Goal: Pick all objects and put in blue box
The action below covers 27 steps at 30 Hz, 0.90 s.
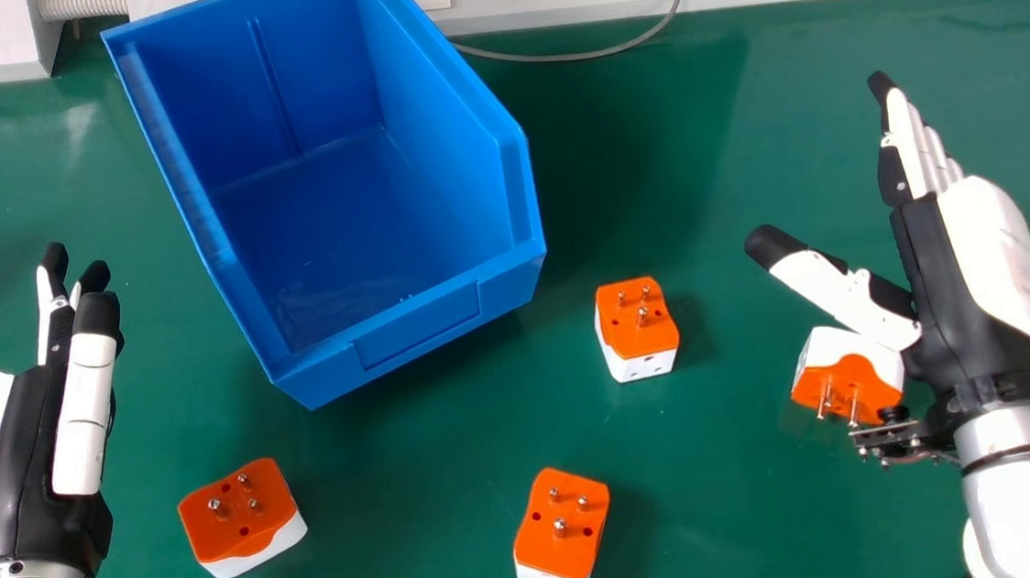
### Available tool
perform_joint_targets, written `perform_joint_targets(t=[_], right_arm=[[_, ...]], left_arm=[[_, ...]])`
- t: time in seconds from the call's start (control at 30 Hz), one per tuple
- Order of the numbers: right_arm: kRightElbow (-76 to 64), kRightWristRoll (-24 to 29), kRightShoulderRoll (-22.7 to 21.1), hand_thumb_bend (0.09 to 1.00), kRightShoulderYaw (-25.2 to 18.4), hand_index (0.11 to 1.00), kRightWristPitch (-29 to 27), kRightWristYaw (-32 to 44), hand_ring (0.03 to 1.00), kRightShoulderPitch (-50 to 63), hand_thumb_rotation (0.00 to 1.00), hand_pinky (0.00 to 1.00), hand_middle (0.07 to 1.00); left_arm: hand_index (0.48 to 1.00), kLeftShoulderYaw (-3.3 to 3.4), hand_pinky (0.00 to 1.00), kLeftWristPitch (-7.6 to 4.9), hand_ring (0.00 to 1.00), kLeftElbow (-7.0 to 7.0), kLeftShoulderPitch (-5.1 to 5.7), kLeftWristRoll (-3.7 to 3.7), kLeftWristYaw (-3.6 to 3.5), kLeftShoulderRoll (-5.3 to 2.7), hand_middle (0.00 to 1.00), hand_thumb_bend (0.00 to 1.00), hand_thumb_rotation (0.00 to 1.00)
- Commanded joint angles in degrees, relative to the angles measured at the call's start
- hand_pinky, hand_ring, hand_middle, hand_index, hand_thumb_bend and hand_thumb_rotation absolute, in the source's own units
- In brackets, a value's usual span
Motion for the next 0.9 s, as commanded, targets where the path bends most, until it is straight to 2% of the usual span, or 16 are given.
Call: perform_joint_targets(t=[0.0, 0.17, 0.3, 0.53, 0.63, 0.7, 0.87], right_arm=[[-2.6, -0.5, -1.3, 0.632, -0.3, 1.000, 2.2, 2.2, 1.000, 0.5, 0.93, 1.00, 1.000], [-11.0, -1.8, -2.5, 0.664, -0.3, 1.000, 11.7, 10.2, 1.000, 3.7, 0.88, 1.00, 1.000], [-14.5, -3.3, -2.9, 0.708, -0.2, 1.000, 16.8, 13.6, 1.000, 4.2, 0.79, 1.00, 1.000], [-12.0, -5.3, -3.2, 0.768, 1.3, 1.000, 18.2, 13.1, 1.000, 3.8, 0.73, 1.00, 1.000], [-8.5, -6.2, -3.3, 0.776, 2.4, 1.000, 17.8, 11.8, 1.000, 3.1, 0.72, 1.00, 1.000], [-7.1, -7.2, -3.5, 0.783, 3.2, 1.000, 18.1, 11.3, 1.000, 3.1, 0.73, 1.00, 1.000], [-6.8, -8.0, -3.7, 0.806, 3.8, 1.000, 19.4, 12.0, 1.000, 3.2, 0.74, 1.00, 1.000]], left_arm=[[1.000, 0.28, 1.00, 0.29, 1.00, -1.65, 0.20, -0.67, 0.06, 0.43, 1.00, 0.77, 1.00], [1.000, 0.24, 1.00, 0.80, 1.00, -2.69, 0.54, -0.63, 0.17, 0.30, 1.00, 0.77, 1.00], [1.000, 0.22, 1.00, 0.87, 1.00, -2.44, 0.35, -0.65, 0.13, 0.30, 1.00, 0.77, 1.00], [1.000, 0.12, 1.00, 1.09, 1.00, -2.80, 0.52, -0.62, 0.17, 0.16, 1.00, 0.77, 1.00], [1.000, 0.07, 1.00, 1.00, 1.00, -2.60, 0.18, -0.36, 0.34, 0.23, 1.00, 0.77, 1.00], [1.000, 0.08, 1.00, 0.89, 1.00, -2.81, 0.30, -0.33, 0.35, 0.25, 1.00, 0.77, 1.00], [1.000, 0.08, 1.00, 0.55, 1.00, -2.34, 0.20, -0.21, 0.27, 0.39, 1.00, 0.77, 1.00]])
